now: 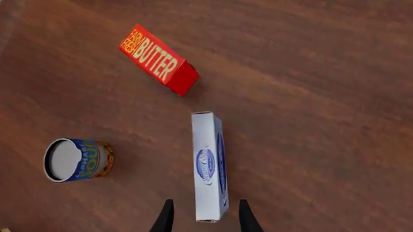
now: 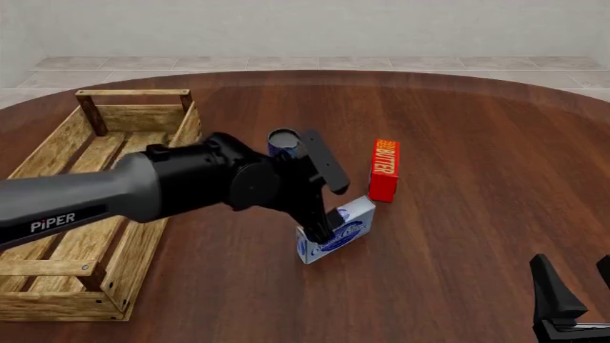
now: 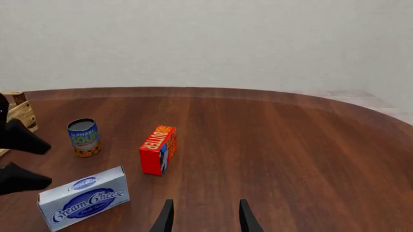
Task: Pick up the cream cheese and put it in the tray.
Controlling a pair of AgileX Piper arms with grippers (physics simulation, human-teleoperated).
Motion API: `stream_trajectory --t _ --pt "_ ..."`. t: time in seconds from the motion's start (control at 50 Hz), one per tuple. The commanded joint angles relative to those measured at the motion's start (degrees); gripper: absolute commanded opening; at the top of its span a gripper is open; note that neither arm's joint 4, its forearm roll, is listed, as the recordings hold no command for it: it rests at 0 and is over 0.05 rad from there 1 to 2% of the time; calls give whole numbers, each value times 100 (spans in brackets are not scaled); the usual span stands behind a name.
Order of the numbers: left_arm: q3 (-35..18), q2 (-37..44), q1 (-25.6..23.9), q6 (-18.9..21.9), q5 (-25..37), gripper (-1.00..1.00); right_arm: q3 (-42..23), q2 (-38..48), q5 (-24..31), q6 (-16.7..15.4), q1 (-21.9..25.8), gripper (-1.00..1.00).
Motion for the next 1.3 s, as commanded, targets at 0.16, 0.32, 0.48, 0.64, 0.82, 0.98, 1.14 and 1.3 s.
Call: stream_trajectory --t 0.16,0.32,0.48,0.64,0.82,0.98,1.14,1.3 --pt "-114 327 6 -109 -61 100 0 0 23 69 -17 100" --pt "-128 490 32 -263 -170 100 0 0 28 102 -22 100" --pt "-42 585 -2 -308 -294 100 0 0 30 107 -25 100" --pt "51 682 -142 -422 -374 100 0 0 40 128 -27 100" --pt "163 809 -42 -423 -541 100 0 0 40 128 -26 100" --pt "188 869 63 -339 -583 100 0 0 40 134 -31 100" --pt "125 840 135 -235 -514 100 0 0 48 139 -30 100" --pt "164 865 171 -192 -560 100 0 0 54 133 -27 100"
